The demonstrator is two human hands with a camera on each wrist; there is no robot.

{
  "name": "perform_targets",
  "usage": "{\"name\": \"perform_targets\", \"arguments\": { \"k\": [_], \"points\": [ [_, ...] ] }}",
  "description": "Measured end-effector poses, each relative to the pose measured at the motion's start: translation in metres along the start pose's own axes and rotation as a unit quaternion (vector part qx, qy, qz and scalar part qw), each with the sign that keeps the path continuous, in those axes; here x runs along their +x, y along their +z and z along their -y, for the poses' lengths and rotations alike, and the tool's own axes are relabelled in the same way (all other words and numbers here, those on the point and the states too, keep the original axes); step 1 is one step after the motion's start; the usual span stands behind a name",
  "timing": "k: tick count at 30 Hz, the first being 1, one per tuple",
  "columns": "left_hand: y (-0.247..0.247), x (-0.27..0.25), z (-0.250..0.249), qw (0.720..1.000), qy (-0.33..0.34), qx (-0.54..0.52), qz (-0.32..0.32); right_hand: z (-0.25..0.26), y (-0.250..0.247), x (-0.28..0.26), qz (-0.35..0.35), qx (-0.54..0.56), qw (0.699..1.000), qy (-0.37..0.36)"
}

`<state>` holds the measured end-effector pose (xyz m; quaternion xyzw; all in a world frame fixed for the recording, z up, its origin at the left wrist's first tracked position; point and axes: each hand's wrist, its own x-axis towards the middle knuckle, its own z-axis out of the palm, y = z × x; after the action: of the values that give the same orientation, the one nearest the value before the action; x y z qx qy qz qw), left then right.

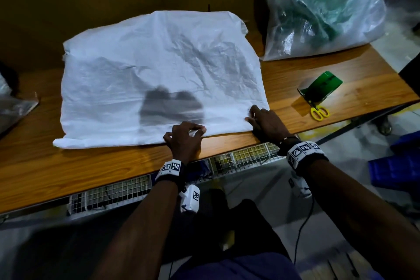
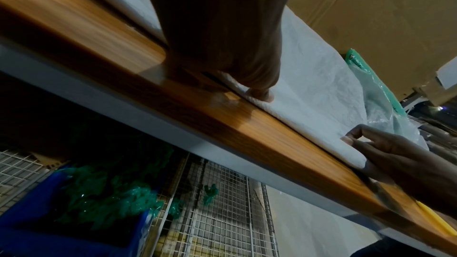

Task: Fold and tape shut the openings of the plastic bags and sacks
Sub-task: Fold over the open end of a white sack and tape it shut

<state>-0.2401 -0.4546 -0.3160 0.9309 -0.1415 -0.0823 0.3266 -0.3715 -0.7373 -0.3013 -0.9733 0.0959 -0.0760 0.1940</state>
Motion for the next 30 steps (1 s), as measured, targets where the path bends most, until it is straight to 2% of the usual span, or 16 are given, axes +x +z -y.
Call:
{"name": "perform_targets", "arguments": {
  "k": [3, 5, 10, 14, 19, 23, 26, 30],
  "points": [
    [-0.001, 0.001, 0.0, 1.0, -0.001, -0.004, 0.001, -0.004, 0.0, 0.0, 0.013, 0.026, 1.0, -0.011],
    [-0.001, 0.001, 0.001, 1.0, -0.002, -0.006, -0.002, -0.006, 0.004, 0.001, 0.004, 0.02, 1.0, 0.012],
    [-0.002, -0.002, -0.007, 1.0, 0.01, 0.006, -0.017, -0.012, 0.007, 0.009, -0.034, -0.077, 0.996, 0.008],
    [-0.003, -0.003, -0.018, 0.999, -0.008, 0.018, -0.033, -0.024, -0.003, 0.023, -0.037, -0.004, 0.999, -0.028],
    [-0.007, 0.0, -0.011, 0.995, 0.012, -0.092, 0.031, -0.047, -0.014, 0.005, -0.023, 0.066, 0.995, -0.065],
    [-0.008, 0.006, -0.001, 0.989, 0.014, -0.129, 0.071, -0.054, -0.013, 0.006, -0.036, 0.112, 0.992, -0.044],
    [-0.009, 0.004, -0.004, 0.991, 0.015, -0.122, 0.042, -0.05, -0.014, 0.009, -0.045, 0.129, 0.99, -0.033],
    [-0.005, -0.002, -0.01, 0.999, 0.021, -0.04, -0.015, -0.049, -0.012, 0.008, -0.043, 0.055, 0.991, -0.113]
  ]
}}
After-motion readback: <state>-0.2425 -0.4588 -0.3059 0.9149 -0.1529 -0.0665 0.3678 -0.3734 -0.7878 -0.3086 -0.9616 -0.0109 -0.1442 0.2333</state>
